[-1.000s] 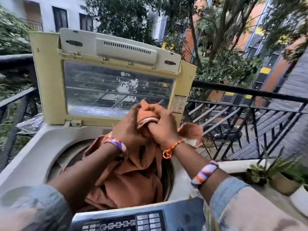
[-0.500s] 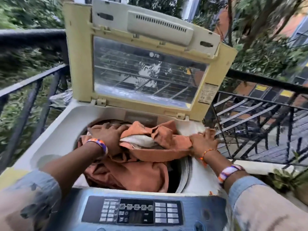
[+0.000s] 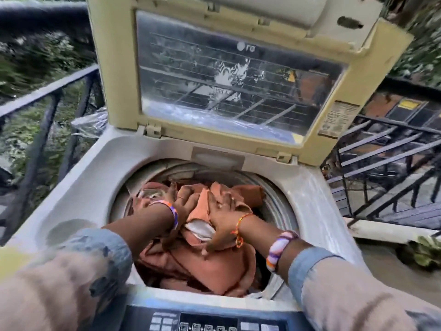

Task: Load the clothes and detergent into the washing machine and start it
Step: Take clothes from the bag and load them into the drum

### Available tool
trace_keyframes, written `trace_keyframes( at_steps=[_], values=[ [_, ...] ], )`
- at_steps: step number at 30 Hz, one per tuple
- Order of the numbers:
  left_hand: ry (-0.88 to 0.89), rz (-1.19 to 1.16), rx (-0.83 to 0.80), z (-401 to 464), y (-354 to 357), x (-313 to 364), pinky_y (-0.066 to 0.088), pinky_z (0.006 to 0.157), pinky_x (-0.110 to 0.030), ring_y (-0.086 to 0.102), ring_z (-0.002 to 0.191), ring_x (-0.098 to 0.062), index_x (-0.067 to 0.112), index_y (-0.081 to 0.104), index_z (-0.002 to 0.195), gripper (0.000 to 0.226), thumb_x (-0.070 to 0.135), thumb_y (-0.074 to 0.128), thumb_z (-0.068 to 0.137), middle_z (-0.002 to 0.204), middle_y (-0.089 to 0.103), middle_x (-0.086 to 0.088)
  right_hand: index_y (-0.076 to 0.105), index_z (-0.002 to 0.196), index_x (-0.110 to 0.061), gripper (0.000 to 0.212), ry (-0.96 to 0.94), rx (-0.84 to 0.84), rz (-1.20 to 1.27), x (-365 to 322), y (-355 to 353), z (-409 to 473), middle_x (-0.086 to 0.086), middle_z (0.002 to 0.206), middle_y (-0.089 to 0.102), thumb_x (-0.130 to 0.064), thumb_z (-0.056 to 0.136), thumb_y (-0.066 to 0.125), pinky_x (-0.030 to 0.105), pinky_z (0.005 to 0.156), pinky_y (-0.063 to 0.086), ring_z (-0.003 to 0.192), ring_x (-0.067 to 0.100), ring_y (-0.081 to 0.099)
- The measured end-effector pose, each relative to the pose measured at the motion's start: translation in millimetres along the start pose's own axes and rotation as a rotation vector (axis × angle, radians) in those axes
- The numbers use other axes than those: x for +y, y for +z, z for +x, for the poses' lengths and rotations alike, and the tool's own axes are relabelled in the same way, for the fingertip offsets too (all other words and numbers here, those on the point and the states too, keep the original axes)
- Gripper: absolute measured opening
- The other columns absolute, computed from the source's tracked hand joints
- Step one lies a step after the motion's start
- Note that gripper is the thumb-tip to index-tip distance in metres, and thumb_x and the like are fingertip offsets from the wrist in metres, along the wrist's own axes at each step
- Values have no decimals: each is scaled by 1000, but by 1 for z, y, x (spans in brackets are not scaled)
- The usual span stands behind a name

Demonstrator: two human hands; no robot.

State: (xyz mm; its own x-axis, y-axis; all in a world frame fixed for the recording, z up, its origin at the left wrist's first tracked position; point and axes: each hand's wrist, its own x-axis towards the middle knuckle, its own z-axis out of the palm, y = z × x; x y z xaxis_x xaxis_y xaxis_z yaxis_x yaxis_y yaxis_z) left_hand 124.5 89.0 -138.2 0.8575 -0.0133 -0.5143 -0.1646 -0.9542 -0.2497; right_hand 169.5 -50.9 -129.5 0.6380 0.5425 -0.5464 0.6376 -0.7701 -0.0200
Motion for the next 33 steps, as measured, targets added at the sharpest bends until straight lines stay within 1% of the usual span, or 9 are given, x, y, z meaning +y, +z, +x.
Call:
trace_keyframes(
  at_steps=[7, 9, 11, 14, 18, 22, 26, 29, 33],
  values=[
    [-94, -120, -106, 105, 84, -13, 11, 113, -62, -4, 142, -43, 8, -12, 146, 113, 31, 60, 62, 153, -19, -20, -16, 145, -10, 120, -31, 31, -48, -2, 28, 51, 28, 152, -12, -50, 71, 70, 54, 116, 0, 141, 45, -8],
    [-56, 75, -185, 140, 101, -21, 35, 102, -53, 33, 136, -34, 19, 26, 145, 92, 36, 57, 60, 155, 19, -14, -12, 145, -8, 120, -28, -9, -42, 2, 38, 75, 30, 152, 1, -51, 70, 71, 56, 116, 7, 141, 46, 2],
    [10, 8, -311, 133, 95, -18, 43, 98, -40, 48, 127, -27, 19, 44, 136, 61, 30, 57, 77, 147, 40, -3, -13, 145, -8, 119, -38, -8, 5, 4, 42, 86, 30, 152, 0, -46, 71, 72, 55, 116, 4, 140, 47, 1],
    [-95, -197, -351, 94, 55, -8, 38, 108, -45, 33, 139, -28, 13, 29, 145, 66, 28, 55, 87, 156, 21, -7, 3, 147, -7, 98, -59, -13, 136, 7, 51, 97, 27, 151, 17, -28, 79, 70, 43, 115, 13, 139, 42, 20],
    [-30, -72, -541, 90, 53, 5, 33, 111, -43, 29, 141, -28, 6, 25, 145, 56, 18, 47, 94, 156, 21, -10, 27, 142, -9, 57, -31, -8, 172, 8, 95, 109, 28, 133, 45, -19, 91, 50, 41, 105, 36, 122, 41, 46],
    [86, 27, -569, 94, 62, 12, 34, 109, -45, 28, 141, -30, 6, 27, 144, 54, 17, 46, 95, 157, 16, -10, 9, 147, -15, 69, -16, -22, 147, 5, 109, 115, 30, 143, 31, -23, 92, 50, 48, 108, 30, 129, 43, 36],
    [86, 122, -506, 93, 60, 13, 35, 107, -51, 10, 145, -35, 7, 17, 147, 68, 19, 53, 90, 158, -3, -14, 14, 147, -7, 73, -67, -133, 156, 4, 87, 112, 31, 145, 29, -19, 89, 57, 42, 110, 27, 133, 43, 31],
    [11, 70, -547, 83, 36, 7, 28, 111, -47, 22, 142, -34, 2, 23, 145, 60, 18, 49, 93, 156, 14, -16, -3, 148, -13, 94, -51, -135, 122, 6, 69, 110, 31, 150, 13, -22, 83, 64, 48, 115, 13, 140, 46, 8],
    [-105, -22, -397, 69, 3, -18, 25, 112, -49, 16, 145, -32, 12, 0, 149, 74, 23, 47, 93, 159, -2, -9, 11, 147, -14, 88, -70, -45, 130, 9, 28, 95, 26, 141, 39, -18, 79, 66, 41, 105, 38, 127, 40, 42]
  ],
)
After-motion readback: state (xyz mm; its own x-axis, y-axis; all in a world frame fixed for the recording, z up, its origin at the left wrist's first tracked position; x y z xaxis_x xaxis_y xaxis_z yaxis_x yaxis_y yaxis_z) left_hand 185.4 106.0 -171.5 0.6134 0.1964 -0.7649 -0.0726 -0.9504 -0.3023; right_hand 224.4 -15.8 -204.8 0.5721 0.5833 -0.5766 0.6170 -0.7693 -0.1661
